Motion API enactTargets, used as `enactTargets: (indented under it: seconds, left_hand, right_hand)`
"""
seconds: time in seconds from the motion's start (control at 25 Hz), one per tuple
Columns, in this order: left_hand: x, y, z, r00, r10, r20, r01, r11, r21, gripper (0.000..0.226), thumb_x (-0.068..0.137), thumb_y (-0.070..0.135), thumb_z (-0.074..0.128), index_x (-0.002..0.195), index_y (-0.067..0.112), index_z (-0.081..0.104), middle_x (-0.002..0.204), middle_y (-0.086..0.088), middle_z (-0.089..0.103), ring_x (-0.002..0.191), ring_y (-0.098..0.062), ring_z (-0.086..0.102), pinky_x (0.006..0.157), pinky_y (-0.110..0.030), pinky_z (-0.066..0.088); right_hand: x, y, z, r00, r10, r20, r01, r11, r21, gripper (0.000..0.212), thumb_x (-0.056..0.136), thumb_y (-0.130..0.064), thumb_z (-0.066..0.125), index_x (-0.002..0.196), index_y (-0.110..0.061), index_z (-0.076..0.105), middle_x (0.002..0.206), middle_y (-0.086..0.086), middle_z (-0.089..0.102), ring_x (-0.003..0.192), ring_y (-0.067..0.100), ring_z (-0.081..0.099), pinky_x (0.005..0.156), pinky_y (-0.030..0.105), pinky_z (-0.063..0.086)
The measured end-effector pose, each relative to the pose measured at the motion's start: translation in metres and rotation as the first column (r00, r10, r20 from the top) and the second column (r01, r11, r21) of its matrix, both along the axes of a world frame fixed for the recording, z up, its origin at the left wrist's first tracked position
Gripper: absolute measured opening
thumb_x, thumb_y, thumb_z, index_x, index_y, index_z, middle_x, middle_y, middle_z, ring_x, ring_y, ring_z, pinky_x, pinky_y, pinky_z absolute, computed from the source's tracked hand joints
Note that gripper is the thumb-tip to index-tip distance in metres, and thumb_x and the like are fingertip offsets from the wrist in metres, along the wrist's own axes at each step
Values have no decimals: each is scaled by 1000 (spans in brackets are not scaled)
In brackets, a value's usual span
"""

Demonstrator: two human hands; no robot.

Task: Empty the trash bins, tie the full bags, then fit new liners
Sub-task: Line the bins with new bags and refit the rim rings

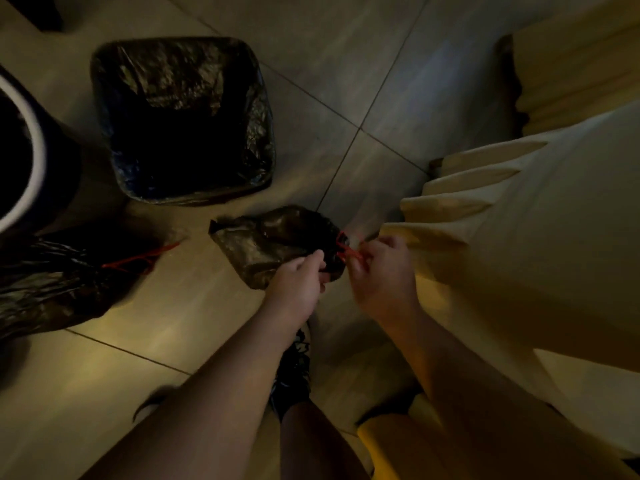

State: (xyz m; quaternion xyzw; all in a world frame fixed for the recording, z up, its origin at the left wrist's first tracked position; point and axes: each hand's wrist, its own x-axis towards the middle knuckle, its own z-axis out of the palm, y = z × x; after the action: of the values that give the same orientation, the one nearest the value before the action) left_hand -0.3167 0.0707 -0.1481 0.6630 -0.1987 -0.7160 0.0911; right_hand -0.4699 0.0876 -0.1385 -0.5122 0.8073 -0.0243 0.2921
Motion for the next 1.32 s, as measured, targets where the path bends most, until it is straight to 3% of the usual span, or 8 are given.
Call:
enactTargets:
  seconds: [0.12, 0.24, 0.56, 0.68, 0.96, 1.08, 1.2, 1.32]
  left_hand:
    - [8, -1, 36, 973, 188, -132, -169, 975, 146, 48, 99, 64, 55, 113, 24, 78, 102, -2, 82, 93, -21, 79, 69, -34, 58]
    - [28, 2, 74, 895, 383, -229, -321, 909, 265, 47, 89, 60, 71, 115, 22, 81, 110, -8, 81, 100, -25, 79, 77, -38, 61]
    - [111, 15, 167, 772, 603, -200, -528, 784, 327, 30, 82, 44, 84, 95, 17, 86, 96, -11, 82, 80, -27, 81, 64, -33, 63]
    - [138, 31, 193, 743, 620, -250, -532, 775, 341, 24, 87, 29, 76, 97, 11, 86, 108, -15, 80, 89, -29, 80, 67, -32, 63]
    - [185, 59, 210, 658, 729, -187, -632, 670, 389, 16, 83, 23, 76, 76, 10, 82, 81, -12, 72, 68, -26, 72, 69, -36, 58]
    - [219, 79, 210, 636, 752, -176, -644, 642, 416, 26, 91, 33, 76, 75, 12, 76, 77, -10, 68, 71, -26, 69, 74, -37, 56]
    - [265, 100, 214, 519, 834, -188, -747, 550, 374, 30, 81, 38, 79, 77, 8, 80, 83, -12, 74, 84, -29, 75, 84, -43, 57]
    - [308, 125, 209, 419, 885, -202, -865, 457, 207, 72, 82, 70, 60, 93, 3, 84, 86, -17, 75, 102, -34, 75, 96, -46, 47]
  right_hand:
    - [34, 3, 45, 994, 17, 104, -19, 1000, 12, 25, 102, -43, 57, 90, -29, 73, 104, -9, 54, 99, 7, 52, 85, 32, 51]
    - [68, 7, 89, 979, 55, 197, -58, 998, 14, 39, 101, -61, 40, 76, -41, 63, 90, -22, 53, 92, -3, 52, 77, 24, 49]
    - [143, 22, 165, 884, 400, 241, -393, 916, -78, 50, 105, -68, 18, 89, -42, 58, 78, -22, 58, 81, -3, 56, 84, 25, 48]
    - [168, 28, 186, 849, 472, 236, -448, 881, -150, 52, 107, -59, 26, 89, -33, 67, 76, -17, 62, 72, 1, 58, 81, 32, 52]
    - [213, 54, 217, 808, 572, 144, -536, 814, -226, 36, 102, -51, 43, 84, -31, 67, 76, -20, 63, 77, -2, 54, 85, 31, 47]
    - [244, 72, 218, 793, 569, 219, -534, 822, -198, 28, 98, -45, 47, 88, -30, 69, 81, -21, 64, 83, 1, 56, 83, 32, 52]
    - [283, 95, 219, 776, 519, 358, -471, 855, -217, 14, 94, -40, 58, 96, -35, 71, 84, -35, 58, 86, -3, 60, 73, 16, 49]
    - [313, 104, 212, 813, 336, 476, -287, 942, -175, 15, 96, -37, 64, 109, -41, 71, 98, -31, 65, 79, 1, 67, 64, 9, 48]
